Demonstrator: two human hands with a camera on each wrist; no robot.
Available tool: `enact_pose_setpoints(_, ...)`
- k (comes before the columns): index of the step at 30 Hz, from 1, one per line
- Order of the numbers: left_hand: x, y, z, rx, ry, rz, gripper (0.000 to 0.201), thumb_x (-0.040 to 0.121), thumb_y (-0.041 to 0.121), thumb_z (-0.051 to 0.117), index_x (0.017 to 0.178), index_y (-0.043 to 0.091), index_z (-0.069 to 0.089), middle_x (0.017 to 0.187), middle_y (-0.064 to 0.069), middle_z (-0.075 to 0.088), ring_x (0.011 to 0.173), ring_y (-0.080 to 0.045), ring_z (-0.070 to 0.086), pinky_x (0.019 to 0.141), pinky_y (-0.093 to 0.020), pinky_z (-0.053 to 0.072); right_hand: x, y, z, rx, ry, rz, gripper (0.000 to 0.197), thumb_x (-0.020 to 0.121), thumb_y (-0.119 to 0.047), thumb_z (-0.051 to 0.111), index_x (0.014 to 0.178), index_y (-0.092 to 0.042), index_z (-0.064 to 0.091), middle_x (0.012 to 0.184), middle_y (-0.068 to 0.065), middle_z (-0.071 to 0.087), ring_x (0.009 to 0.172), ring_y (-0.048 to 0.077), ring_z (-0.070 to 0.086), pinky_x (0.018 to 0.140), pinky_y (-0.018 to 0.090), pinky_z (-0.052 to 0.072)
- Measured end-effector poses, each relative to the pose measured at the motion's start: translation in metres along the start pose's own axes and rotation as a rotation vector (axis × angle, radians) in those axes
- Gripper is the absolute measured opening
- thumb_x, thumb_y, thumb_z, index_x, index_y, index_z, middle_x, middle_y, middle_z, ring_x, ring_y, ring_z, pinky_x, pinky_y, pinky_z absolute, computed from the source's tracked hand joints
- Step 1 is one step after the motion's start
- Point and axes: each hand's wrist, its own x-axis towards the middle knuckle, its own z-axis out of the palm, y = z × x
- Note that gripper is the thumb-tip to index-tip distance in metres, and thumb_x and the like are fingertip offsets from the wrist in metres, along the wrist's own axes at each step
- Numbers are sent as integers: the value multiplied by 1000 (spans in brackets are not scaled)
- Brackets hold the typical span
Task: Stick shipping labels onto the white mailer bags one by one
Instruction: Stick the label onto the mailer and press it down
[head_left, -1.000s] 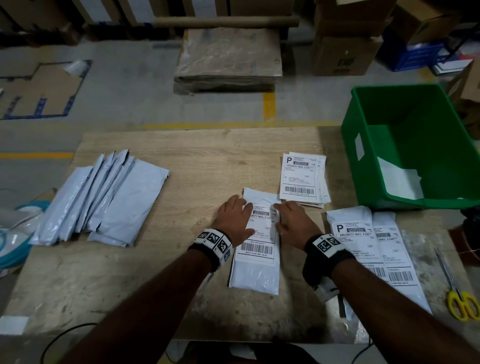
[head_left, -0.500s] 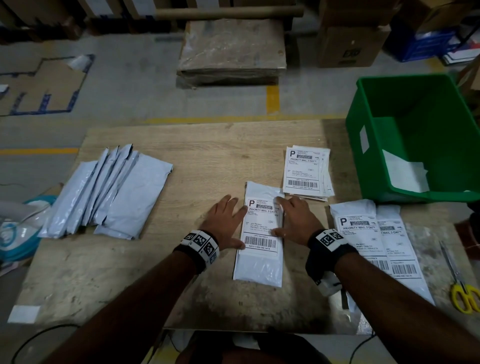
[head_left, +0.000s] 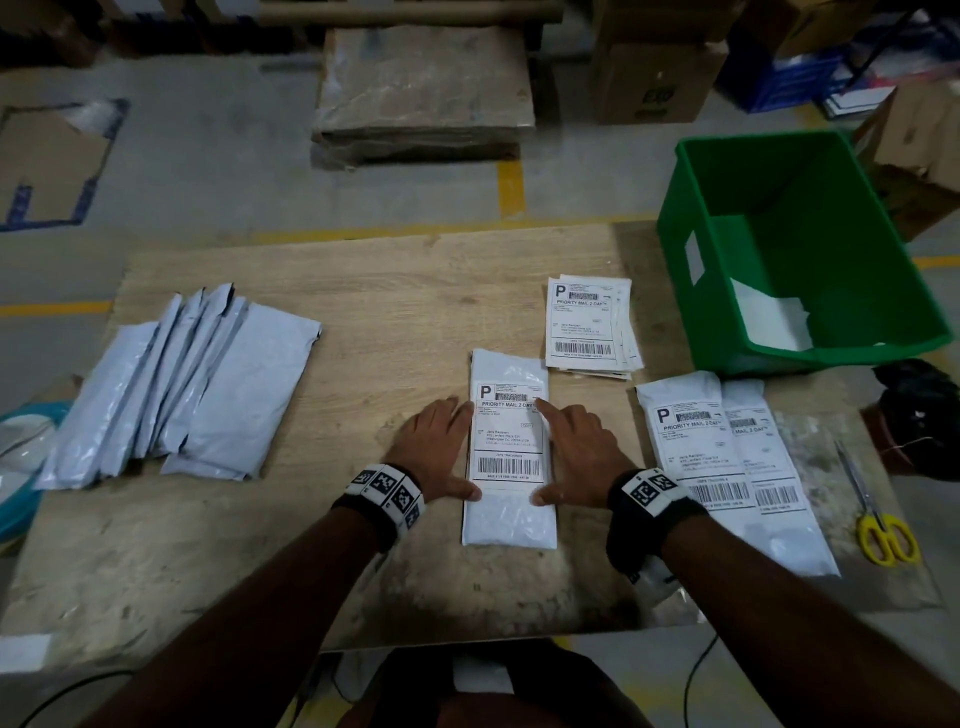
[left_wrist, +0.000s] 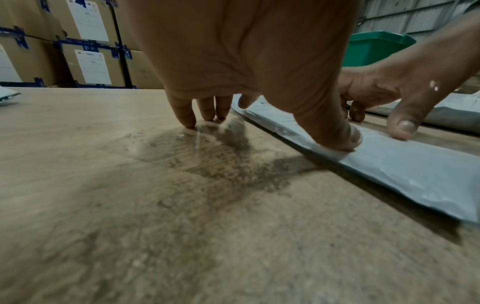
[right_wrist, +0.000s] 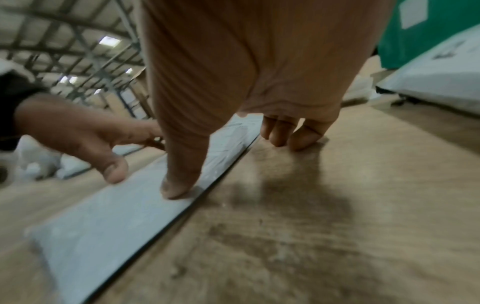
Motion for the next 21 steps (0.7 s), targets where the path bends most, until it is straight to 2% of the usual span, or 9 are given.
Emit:
enact_pose_setpoints(6, -5, -2, -2, 17, -43, 52, 125, 68, 69, 68, 152, 10, -3, 160, -14, -1, 148, -31, 2, 120, -45, 11, -10, -5, 4, 50, 32, 55, 124, 60, -53, 82, 150, -25, 2, 133, 8, 31, 120, 29, 37, 99, 47, 41)
enact_pose_setpoints(11, -4, -6, -5, -57, 20, 47, 104, 79, 56, 66, 152, 12, 7, 160, -9, 9, 147, -26, 10, 119, -41, 17, -17, -10, 9, 132, 70, 111, 115, 62, -52, 80, 148, -28, 6, 133, 6, 32, 121, 28, 37, 99, 47, 40)
enact_pose_setpoints(14, -4, -7, -4, -83, 73, 60, 101, 80, 54, 66, 152, 12, 8, 158, -7, 15, 145, -25, 16, 118, -41, 21, -18, -12, 11, 139, 63, 127, 109, 63, -51, 79, 146, -29, 12, 133, 6, 32, 122, 28, 37, 100, 47, 40)
enact_pose_setpoints(17, -3, -6, -3, -73, 62, 53, 95, 84, 51, 63, 152, 16, 7, 159, -8, 13, 145, -26, 15, 118, -42, 21, -18, -15, 12, 81, 47, 135, 94, 67, -50, 77, 141, -31, 24, 133, 6, 32, 122, 28, 37, 100, 45, 41)
enact_pose_setpoints(21, -2, -7, -5, -69, 78, 35, 79, 89, 46, 58, 151, 21, 16, 159, -8, 14, 145, -26, 16, 117, -43, 22, -18, -18, 11, 96, 50, 172, 93, 68, -51, 75, 142, -30, 23, 134, 6, 32, 122, 28, 36, 100, 46, 41)
